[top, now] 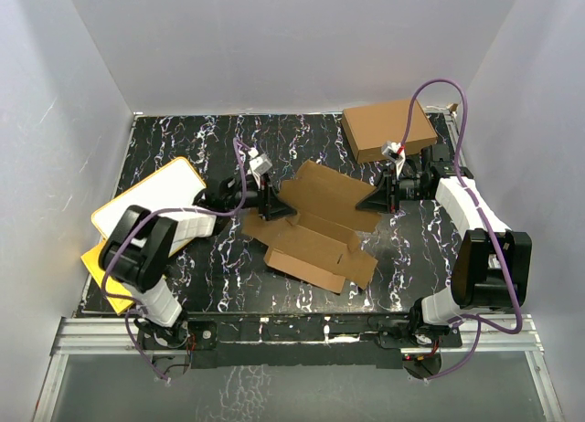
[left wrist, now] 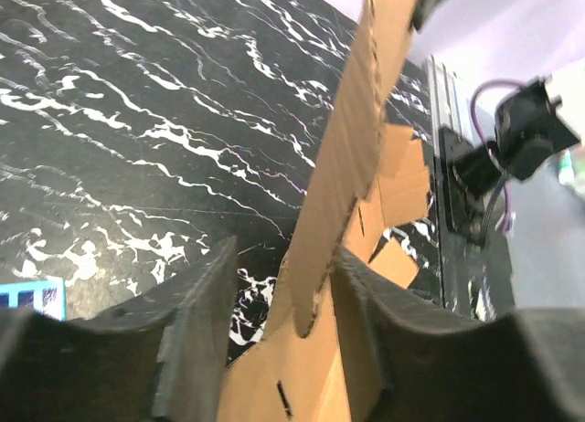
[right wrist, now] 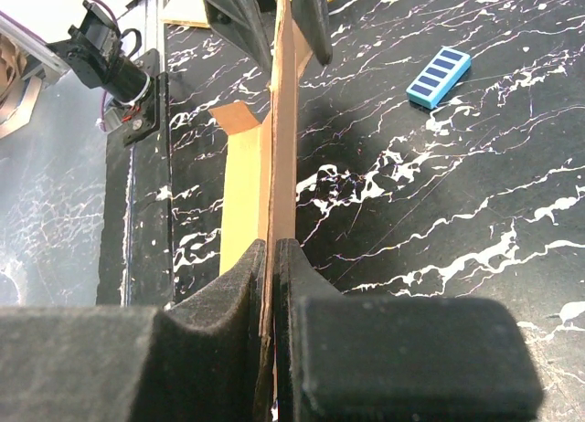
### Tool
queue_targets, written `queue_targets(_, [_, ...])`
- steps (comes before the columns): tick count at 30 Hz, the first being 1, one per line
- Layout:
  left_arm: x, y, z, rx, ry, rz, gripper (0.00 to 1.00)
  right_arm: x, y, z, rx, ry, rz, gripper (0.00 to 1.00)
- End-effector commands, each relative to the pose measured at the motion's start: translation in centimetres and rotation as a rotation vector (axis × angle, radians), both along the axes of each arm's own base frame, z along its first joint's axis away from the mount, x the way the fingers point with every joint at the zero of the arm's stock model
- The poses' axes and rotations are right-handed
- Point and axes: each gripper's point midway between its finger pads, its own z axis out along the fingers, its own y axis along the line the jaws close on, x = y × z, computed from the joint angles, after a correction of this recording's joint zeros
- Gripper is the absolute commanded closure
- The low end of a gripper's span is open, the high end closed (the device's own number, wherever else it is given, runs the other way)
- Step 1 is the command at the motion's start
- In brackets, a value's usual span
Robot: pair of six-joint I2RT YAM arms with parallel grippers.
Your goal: Fold the paper box
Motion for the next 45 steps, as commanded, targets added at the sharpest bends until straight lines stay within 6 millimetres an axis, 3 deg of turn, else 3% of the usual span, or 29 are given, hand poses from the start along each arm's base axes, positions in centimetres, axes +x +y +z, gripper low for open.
queue_targets(1, [1.8,2.2,1.8,0.094,-0.012,0.203,0.49,0.7,0.3,1.9,0.027,-0.112,0.028,0.92])
queue_targets(8, [0.8,6.9,3.8,0.176,0.047,0.466,0.31,0.9,0.2,2.0,0.013,-0.115,0.019,0.92])
queue_targets(15, [-2.6,8.8,4.3,0.086,0.198,0.571,0.3,1.8,-0.9,3.7,0.006,-0.102,-0.036,0.92])
queue_targets(21, [-3.8,11.0,6.3,0.013,0.132,0.686,0.3,3.4,-1.8,7.7,-0.023,-0.102,-0.11,0.92])
queue_targets(24, [-4.0,11.6,6.6,-0.04,0.143,0.732,0.16,3.9,-2.1,10.1,-0.031,-0.101,-0.147,0.92])
queue_targets(29, [-4.3,11.6,6.9,-0.134,0.156,0.738,0.03,3.9,-2.0,14.2,-0.007,-0.101,-0.173,0.92])
queue_targets(39, [-4.4,11.5,5.1,-0.221,0.223,0.748,0.03,3.2,-1.5,21.1,0.088,-0.112,-0.192,0.92])
queue_targets(45, [-4.6,10.8,5.5,-0.282,0.203,0.698,0.03,2.8,-1.1,24.8,0.168,-0.093,-0.157,0.92])
